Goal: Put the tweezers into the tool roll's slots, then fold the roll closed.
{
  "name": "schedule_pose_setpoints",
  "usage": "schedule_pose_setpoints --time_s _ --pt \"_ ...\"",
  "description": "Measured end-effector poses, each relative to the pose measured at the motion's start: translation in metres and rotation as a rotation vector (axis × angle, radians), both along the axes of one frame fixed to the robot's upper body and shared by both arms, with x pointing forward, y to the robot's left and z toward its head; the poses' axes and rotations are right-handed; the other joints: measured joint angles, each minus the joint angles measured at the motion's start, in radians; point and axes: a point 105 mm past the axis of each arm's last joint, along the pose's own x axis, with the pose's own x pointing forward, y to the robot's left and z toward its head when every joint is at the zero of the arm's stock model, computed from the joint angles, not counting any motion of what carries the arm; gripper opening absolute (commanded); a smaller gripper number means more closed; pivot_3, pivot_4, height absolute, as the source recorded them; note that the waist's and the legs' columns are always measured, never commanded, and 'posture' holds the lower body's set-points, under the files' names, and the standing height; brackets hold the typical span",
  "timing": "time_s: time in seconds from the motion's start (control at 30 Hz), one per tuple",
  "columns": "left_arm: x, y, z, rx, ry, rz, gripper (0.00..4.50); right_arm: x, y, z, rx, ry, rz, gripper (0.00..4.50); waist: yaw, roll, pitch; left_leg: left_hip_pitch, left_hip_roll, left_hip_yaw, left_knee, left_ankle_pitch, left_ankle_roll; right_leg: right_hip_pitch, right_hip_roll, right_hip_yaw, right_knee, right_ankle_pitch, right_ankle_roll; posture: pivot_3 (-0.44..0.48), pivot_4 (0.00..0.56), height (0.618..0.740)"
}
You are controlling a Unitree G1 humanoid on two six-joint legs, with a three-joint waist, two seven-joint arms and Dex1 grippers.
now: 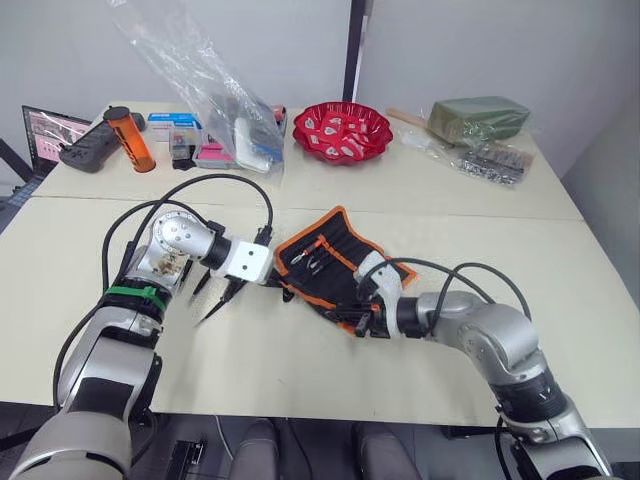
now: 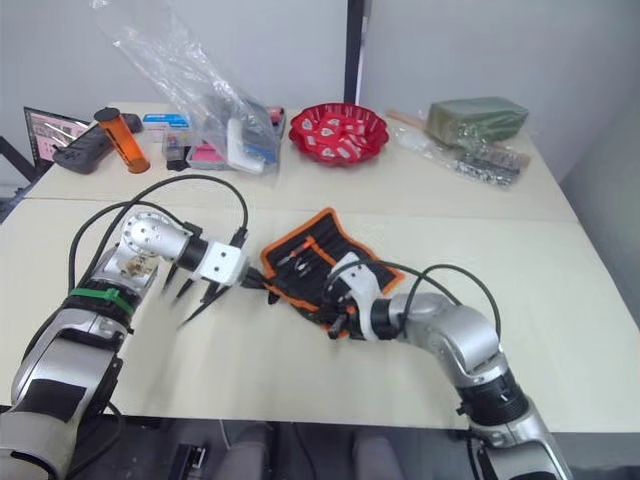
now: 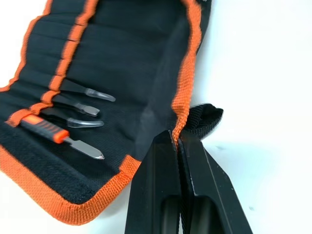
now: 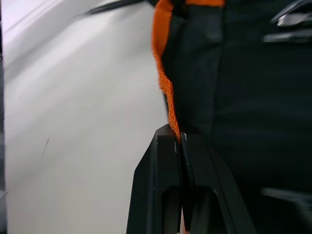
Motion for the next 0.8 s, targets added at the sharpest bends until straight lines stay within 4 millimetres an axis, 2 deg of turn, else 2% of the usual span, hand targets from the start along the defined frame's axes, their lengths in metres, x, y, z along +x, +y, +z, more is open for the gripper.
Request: schedule_pose_setpoints --time_s 0.1,0.23,0.27,0.4,0.5,0.6,0.67,0.7,0.8 --pt "-0.005 0.000 -0.008 0.004 0.003 -0.001 0.03 -0.001 0.001 -0.007 -0.004 0.034 -0.015 0.00 -0.001 0.000 0.000 0.000 0.000 0.000 0.001 0.000 0.000 0.000 0.000 0.000 0.000 0.000 0.000 0.000 0.150 0.740" --pt "-0.009 -0.001 -0.010 0.013 -0.012 -0.008 0.03 0.000 -0.002 -0.012 0.004 0.083 -0.033 0.00 0.000 0.000 0.000 0.002 0.000 0.000 0.001 0.000 0.001 0.002 0.000 0.000 0.000 0.000 0.000 0.000 0.150 0.740" --pt "-0.009 -0.001 -0.010 0.013 -0.011 -0.006 0.00 -0.001 -0.002 -0.012 0.010 0.097 -0.031 0.60 0.000 0.000 0.000 0.002 0.000 0.000 0.001 0.000 0.001 0.002 0.000 0.000 0.000 0.000 0.000 0.000 0.150 0.740" --pt "-0.009 0.000 -0.011 0.013 -0.012 -0.001 0.00 -0.006 -0.005 0.002 0.101 0.147 0.006 1.89 0.001 0.000 0.000 0.002 0.000 0.000 0.001 0.000 0.001 0.002 0.000 0.000 0.000 0.000 0.000 0.000 0.150 0.740" --pt "-0.010 0.002 -0.011 0.033 -0.041 -0.019 0.00 -0.015 -0.006 0.030 0.216 0.128 0.088 2.90 -0.002 0.000 0.000 0.003 0.000 0.000 0.001 0.000 0.001 0.003 0.000 0.000 0.000 0.000 0.000 0.000 0.150 0.740" --pt "-0.008 0.003 -0.011 0.077 -0.085 -0.049 0.00 -0.009 -0.005 0.057 0.300 0.066 0.103 2.90 -0.006 0.000 0.000 0.007 0.000 0.000 0.000 0.001 0.002 0.005 0.000 0.000 0.001 0.000 0.001 0.000 0.150 0.740" --pt "-0.007 0.003 -0.011 0.092 -0.099 -0.055 0.00 0.003 -0.002 0.064 0.318 0.029 0.073 2.90 -0.009 0.000 0.000 0.009 0.000 0.000 0.000 0.002 0.003 0.008 0.000 0.000 0.001 -0.003 0.005 0.000 0.150 0.740" --pt "-0.006 0.003 -0.011 0.096 -0.103 -0.057 0.00 0.012 -0.001 0.064 0.320 0.015 0.041 2.90 -0.009 0.000 0.000 0.011 0.000 0.000 0.000 0.002 0.003 0.009 0.000 0.000 0.001 -0.003 0.005 0.000 0.150 0.740" --pt "-0.005 0.004 -0.011 0.096 -0.103 -0.051 0.00 0.033 0.000 0.042 0.250 0.003 -0.046 2.09 -0.009 0.000 0.000 0.012 0.000 0.000 0.000 0.002 0.003 0.011 0.000 0.000 0.000 -0.003 0.006 0.000 0.150 0.740"
